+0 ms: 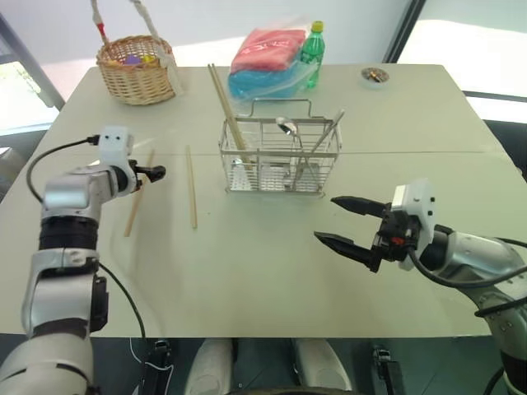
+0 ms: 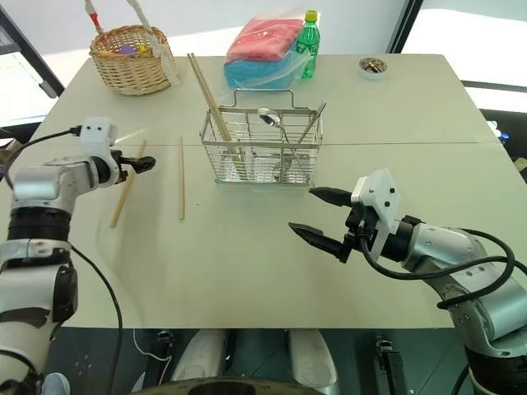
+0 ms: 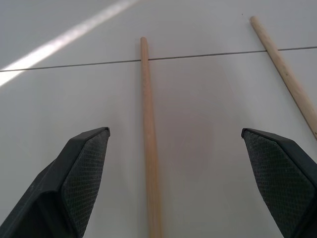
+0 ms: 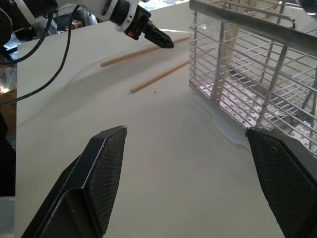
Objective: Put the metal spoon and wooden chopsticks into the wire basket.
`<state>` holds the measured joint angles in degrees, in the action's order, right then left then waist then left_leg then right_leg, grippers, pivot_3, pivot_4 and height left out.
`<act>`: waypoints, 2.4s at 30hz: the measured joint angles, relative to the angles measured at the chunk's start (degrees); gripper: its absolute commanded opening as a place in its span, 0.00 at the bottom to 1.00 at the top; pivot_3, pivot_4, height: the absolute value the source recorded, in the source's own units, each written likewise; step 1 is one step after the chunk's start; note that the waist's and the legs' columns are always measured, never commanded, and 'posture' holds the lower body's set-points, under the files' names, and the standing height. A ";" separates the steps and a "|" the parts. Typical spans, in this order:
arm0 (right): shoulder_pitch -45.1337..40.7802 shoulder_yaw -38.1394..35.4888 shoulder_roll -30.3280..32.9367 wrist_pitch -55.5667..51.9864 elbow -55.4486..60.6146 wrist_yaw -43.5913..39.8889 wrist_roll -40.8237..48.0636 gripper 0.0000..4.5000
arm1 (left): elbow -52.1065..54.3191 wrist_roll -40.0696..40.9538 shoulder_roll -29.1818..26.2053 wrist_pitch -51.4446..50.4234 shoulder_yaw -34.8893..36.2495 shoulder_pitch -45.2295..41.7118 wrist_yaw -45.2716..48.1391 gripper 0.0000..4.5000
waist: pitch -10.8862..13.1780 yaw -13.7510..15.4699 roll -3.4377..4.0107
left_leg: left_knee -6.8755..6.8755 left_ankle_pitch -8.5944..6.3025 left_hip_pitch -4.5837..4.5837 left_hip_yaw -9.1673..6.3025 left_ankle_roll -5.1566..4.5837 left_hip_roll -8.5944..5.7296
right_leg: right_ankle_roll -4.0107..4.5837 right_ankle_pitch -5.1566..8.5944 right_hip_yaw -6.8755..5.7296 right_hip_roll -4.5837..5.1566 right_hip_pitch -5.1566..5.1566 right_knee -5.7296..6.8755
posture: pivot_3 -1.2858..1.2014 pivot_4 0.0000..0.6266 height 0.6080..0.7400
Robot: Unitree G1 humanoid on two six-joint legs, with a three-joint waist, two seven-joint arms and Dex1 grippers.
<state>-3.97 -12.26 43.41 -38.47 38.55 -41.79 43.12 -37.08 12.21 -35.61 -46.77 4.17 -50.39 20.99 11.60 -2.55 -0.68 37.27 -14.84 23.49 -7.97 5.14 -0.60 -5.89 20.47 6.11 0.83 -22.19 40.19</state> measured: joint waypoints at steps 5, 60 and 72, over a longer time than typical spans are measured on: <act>0.68 -0.02 0.39 0.11 -0.02 -0.34 -0.11 0.88 | -7.62 -2.45 0.48 1.62 -1.19 -4.59 0.57 1.00 | -0.01 0.02 -0.01 | -0.01 0.01 0.00 -0.02 0.00 -0.01 | 0.00 0.00 -0.01 -0.02 0.01 0.01 | 0.52 0.24 1.00; -0.76 -3.78 1.21 0.10 -2.86 -0.84 -0.02 0.89 | 12.93 7.47 16.15 23.96 5.44 -18.87 8.17 0.01 | -0.04 0.03 -0.10 | 0.08 0.11 -0.01 0.01 -0.06 -0.05 | -0.04 -0.09 0.00 -0.01 0.05 0.07 | 0.52 0.24 1.00; 0.78 -4.49 1.16 0.08 -1.57 1.63 0.92 0.89 | 15.01 7.01 21.26 25.76 3.30 -11.97 8.24 0.01 | -0.04 0.15 -0.11 | 0.12 0.12 -0.01 0.00 -0.07 -0.03 | -0.04 -0.10 0.00 0.02 0.09 0.06 | 0.52 0.24 1.00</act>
<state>-3.19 -16.75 44.57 -38.40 36.98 -40.17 44.04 -22.07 19.23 -14.35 -21.02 7.47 -62.36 29.23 11.56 -2.40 -0.79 37.39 -14.73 23.48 -7.97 5.08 -0.62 -5.94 20.37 6.11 0.85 -22.10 40.25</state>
